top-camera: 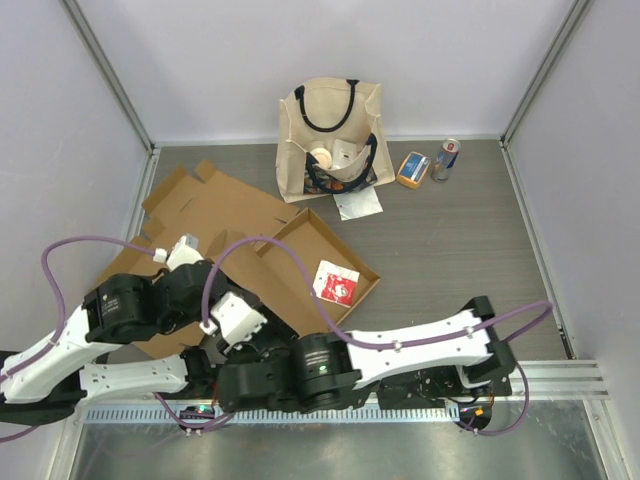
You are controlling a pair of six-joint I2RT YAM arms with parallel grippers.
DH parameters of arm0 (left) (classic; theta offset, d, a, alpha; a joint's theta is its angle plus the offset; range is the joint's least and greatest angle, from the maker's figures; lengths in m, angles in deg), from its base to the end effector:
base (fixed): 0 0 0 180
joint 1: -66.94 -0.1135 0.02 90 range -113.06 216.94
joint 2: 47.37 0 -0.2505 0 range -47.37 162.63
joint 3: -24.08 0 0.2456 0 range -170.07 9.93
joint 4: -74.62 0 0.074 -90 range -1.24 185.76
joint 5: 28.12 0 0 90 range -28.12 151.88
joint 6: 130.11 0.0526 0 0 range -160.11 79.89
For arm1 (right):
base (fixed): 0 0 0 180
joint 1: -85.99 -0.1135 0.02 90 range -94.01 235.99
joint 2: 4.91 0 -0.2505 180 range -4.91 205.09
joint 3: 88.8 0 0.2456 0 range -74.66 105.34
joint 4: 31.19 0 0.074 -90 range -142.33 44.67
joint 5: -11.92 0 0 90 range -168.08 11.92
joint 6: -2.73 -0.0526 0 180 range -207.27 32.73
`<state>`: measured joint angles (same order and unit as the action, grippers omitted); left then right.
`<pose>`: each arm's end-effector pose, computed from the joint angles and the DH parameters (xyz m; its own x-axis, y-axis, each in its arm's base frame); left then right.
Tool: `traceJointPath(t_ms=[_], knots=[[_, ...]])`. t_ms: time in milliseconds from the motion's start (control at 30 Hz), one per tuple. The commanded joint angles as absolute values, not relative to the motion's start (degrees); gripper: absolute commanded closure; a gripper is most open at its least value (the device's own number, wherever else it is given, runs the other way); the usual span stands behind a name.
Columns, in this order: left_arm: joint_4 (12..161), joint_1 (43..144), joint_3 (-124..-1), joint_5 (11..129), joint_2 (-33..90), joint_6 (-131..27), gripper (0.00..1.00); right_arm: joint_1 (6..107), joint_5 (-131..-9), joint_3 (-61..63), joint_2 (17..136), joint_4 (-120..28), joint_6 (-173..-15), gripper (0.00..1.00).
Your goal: Fold the paper box
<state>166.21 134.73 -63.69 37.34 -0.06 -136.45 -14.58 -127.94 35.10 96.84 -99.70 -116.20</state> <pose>0.0631 -0.0968 0.3621 -0.7066 -0.6612 -0.2521 -0.3746 0.6518 -0.6594 -0.0289 0.3740 0.3733 -0.2372 -0.4290 -0.8716 -0.7036 0.6946 -0.1504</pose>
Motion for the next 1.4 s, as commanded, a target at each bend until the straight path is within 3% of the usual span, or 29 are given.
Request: traceJointPath(t_ms=[0, 67, 100, 167, 300, 400, 433, 567, 700, 800, 1167, 1233, 1367], knots=[[175.51, 134.71, -62.31, 36.65, -1.40, -138.55, 1.00, -15.35, -143.71, 44.07, 102.13, -118.52, -122.25, 0.47], [174.90, 134.71, -61.87, 36.48, -2.01, -138.55, 1.00, -15.43, -144.52, 44.08, 102.93, -119.07, -122.69, 0.56], [174.37, 134.71, -61.70, 36.39, -2.10, -138.29, 1.00, -15.43, -144.87, 43.56, 102.67, -119.07, -122.95, 0.68], [173.49, 134.71, -61.70, 35.60, -2.63, -137.24, 0.99, -15.35, -145.13, 42.24, 101.35, -118.37, -123.57, 0.77], [169.47, 134.71, -61.61, 33.49, -5.87, -134.25, 0.83, -15.17, -144.61, 36.81, 97.49, -115.04, -124.36, 0.99], [160.45, 134.71, -58.38, 32.08, -9.65, -127.50, 0.60, -14.64, -143.73, 33.37, 94.06, -112.32, -124.37, 0.99], [157.35, 134.71, -57.49, 31.82, -12.62, -124.87, 0.47, -14.64, -143.56, 32.92, 93.18, -112.04, -124.62, 0.99], [142.76, 134.71, -53.27, 33.22, -18.27, -108.79, 0.29, -13.15, -140.58, 30.11, 88.79, -111.16, -125.94, 0.99], [129.40, 134.71, -50.37, 41.89, -18.98, -93.24, 0.28, -10.43, -136.18, 29.05, 83.70, -110.46, -130.23, 0.99], [125.42, 134.71, -49.66, 45.60, -16.96, -86.90, 0.33, -9.90, -135.47, 30.02, 80.88, -113.53, -136.47, 0.99], [120.51, 134.71, -53.88, 51.13, -5.10, -77.47, 0.39, -10.16, -140.65, 31.08, 73.57, -131.81, -158.54, 0.99], [119.01, 134.79, -53.44, 53.43, -3.25, -76.60, 0.39, -9.98, -140.39, 30.64, 73.84, -129.72, -158.64, 0.99], [117.68, 134.97, -51.42, 54.15, -2.63, -74.14, 0.34, -3.50, -132.51, 24.95, 72.88, -108.00, -147.87, 0.99]])
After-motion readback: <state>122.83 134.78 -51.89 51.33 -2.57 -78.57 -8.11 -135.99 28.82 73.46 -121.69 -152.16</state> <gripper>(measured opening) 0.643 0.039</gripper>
